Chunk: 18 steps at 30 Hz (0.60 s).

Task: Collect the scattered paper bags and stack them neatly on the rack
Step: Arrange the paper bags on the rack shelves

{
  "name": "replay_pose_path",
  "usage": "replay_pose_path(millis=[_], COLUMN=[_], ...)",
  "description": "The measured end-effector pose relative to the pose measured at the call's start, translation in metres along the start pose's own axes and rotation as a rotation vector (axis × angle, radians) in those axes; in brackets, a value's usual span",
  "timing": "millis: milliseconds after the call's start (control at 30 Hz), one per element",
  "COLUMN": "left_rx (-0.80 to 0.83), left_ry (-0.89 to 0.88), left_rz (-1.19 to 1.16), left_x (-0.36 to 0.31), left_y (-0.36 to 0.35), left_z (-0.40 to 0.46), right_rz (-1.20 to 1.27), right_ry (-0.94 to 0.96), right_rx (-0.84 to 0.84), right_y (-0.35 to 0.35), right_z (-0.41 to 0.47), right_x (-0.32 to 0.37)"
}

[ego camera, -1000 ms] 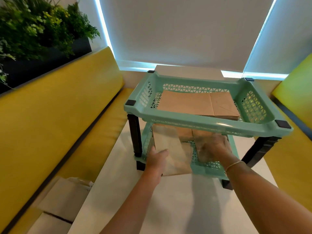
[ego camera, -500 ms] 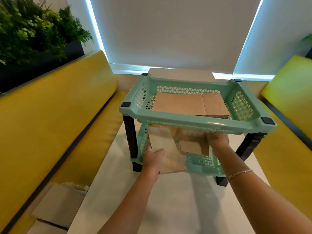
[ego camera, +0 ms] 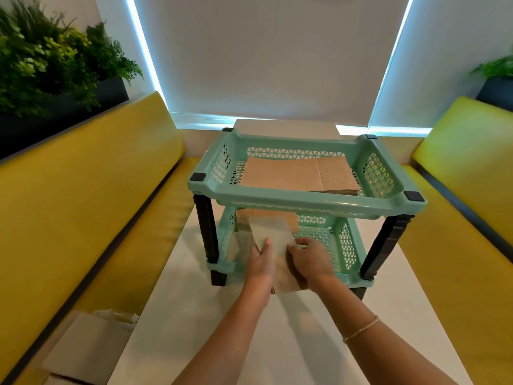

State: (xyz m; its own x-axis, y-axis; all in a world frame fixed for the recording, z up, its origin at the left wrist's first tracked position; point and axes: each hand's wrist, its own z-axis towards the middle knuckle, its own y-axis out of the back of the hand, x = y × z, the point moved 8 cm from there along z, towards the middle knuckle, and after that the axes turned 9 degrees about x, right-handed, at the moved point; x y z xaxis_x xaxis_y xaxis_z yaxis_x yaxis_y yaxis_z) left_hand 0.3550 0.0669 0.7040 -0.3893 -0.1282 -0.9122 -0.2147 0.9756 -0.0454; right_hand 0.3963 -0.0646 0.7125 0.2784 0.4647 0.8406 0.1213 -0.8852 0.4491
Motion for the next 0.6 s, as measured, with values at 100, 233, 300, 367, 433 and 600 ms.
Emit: replay_pose_path(millis=[100,233,300,367,433,600], left_rx=[-0.018,-0.078,-0.088,-0.042,0.051,-0.014], left_ry=[0.002,-0.009,-0.017,-0.026,-0.051,-0.231], left_rz=[-0.022,-0.186,-0.289,-0.377,-0.486,-0.602], left_x=[0.002,0.001,0.001,0.001,-0.001,-0.030], left_y=[0.000,0.003,0.002,-0.007,-0.020,0.004], left_z=[0.003,0.005,0.004,0.000,-0.007,-0.004], right_rz=[0.059,0.288,0.479,0.777,0.979,1.086], right_ry=[0.016,-0.080,-0.092,-0.075,-0.044,-0.021], right_rx=[0.055,0.285,0.366,0.393,0.395,0.397], right_y=[0.001,0.002,-0.002,-0.008,-0.012,-0.006], right_z=[-0.003,-0.014,-0.018,-0.020,-0.022,-0.028], right_x=[0.005,0.000,-0.008,-0.015,-0.020,-0.030])
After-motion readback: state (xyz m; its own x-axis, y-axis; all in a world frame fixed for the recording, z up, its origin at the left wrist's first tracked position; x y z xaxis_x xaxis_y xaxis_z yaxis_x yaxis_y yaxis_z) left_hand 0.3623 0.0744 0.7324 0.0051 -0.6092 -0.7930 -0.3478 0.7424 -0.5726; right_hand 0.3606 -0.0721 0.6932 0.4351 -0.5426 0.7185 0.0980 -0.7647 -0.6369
